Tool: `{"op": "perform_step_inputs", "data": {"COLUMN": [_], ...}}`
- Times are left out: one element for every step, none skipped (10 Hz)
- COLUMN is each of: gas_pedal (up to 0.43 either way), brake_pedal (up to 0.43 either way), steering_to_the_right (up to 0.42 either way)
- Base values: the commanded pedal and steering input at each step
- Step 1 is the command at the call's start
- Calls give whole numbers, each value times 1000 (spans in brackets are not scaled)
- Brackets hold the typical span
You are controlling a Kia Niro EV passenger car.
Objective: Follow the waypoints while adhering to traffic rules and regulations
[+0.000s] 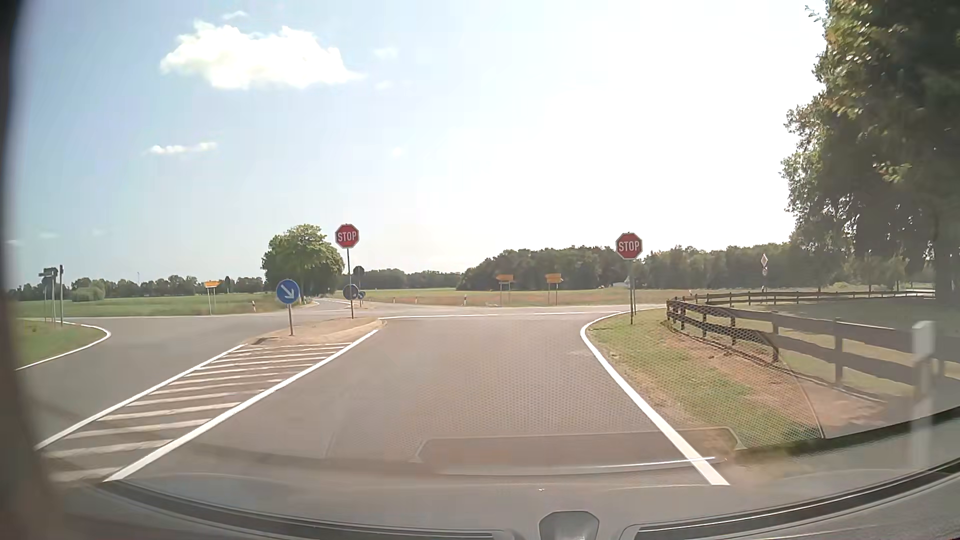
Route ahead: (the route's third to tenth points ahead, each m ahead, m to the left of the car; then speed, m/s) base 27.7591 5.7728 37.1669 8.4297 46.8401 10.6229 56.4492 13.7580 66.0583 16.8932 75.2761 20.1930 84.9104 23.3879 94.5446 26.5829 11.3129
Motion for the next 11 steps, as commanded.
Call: {"op": "perform_step_inputs", "data": {"gas_pedal": [0, 0, 0, 0, 0, 0, 0, 0, 0, 0, 0], "brake_pedal": [293, 293, 293, 293, 293, 293, 293, 299, 299, 305, 305], "steering_to_the_right": [0, 0, 1, 1, 6, 12, 15, 16, 16, 16, 14]}}
